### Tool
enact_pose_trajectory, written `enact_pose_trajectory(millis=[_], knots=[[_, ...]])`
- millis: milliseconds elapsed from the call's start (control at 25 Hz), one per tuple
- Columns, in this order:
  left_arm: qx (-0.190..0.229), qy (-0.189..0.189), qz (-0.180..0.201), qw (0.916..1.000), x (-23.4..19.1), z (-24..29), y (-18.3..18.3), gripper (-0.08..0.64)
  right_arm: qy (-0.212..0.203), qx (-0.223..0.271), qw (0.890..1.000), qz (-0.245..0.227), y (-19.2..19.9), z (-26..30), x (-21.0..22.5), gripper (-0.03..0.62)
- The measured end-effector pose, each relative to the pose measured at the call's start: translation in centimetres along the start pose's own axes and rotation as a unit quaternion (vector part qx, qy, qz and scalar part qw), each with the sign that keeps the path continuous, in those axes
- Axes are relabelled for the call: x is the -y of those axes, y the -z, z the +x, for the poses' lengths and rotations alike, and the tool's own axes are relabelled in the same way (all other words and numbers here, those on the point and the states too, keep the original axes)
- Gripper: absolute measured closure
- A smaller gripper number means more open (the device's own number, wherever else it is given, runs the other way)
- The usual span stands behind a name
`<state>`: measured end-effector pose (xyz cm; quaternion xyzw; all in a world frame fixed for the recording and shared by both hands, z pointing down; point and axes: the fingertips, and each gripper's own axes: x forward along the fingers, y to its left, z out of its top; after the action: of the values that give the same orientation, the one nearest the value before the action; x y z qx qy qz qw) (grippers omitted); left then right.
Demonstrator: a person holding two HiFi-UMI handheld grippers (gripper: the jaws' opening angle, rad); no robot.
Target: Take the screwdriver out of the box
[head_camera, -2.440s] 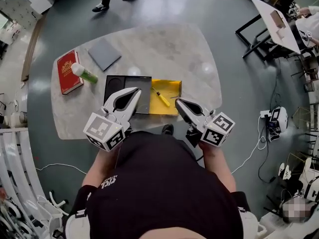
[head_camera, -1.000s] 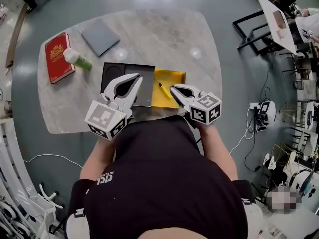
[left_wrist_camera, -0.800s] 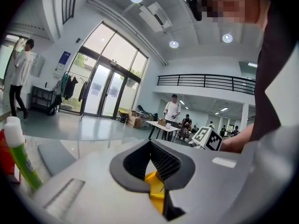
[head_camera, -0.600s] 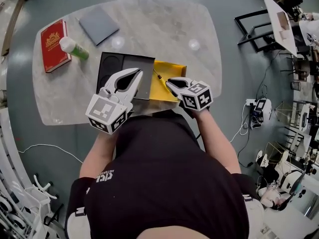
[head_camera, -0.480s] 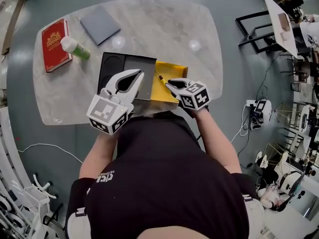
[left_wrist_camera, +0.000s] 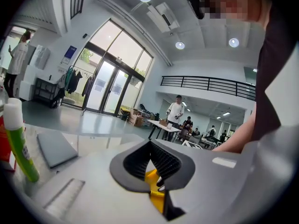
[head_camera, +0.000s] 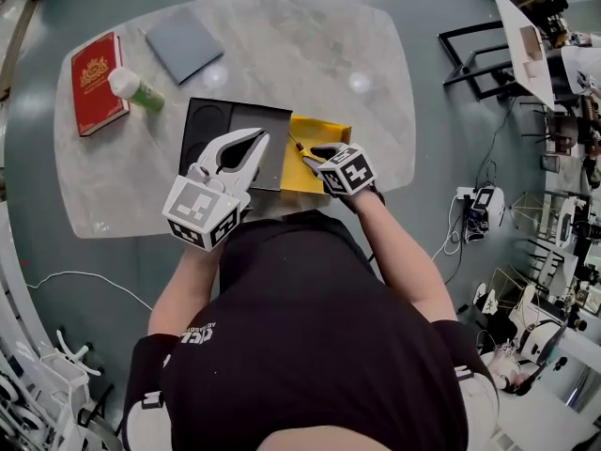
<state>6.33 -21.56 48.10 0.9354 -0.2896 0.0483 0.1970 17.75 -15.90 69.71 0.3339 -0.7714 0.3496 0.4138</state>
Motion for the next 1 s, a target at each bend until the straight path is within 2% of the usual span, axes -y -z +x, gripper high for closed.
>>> enact_pose_trajectory(millis=[160,360,760,1000], knots=[[-0.002,0.002,-0.002,1.0,-0.3,0.1,0.2,0.557,0.016,-0.021,1.0,-0.011,0.3,1.4,0.9,0.468],[-0.002,0.001,0.003,1.0,0.0,-0.4,-0.1,0.557,0.013,-0.054,0.998,-0.011,1.4,3.0,1.3,0.454],[0.0,-0.019,-0.005,0.9998,-1.5,-1.8,-0.4,0.557,0.035,-0.094,0.995,-0.01,1.8,4.8,3.4,0.434],[0.002,-0.029,-0.009,0.9995,-2.5,-2.4,-0.6,0.557,0.059,-0.098,0.993,-0.036,1.9,4.8,3.5,0.473]])
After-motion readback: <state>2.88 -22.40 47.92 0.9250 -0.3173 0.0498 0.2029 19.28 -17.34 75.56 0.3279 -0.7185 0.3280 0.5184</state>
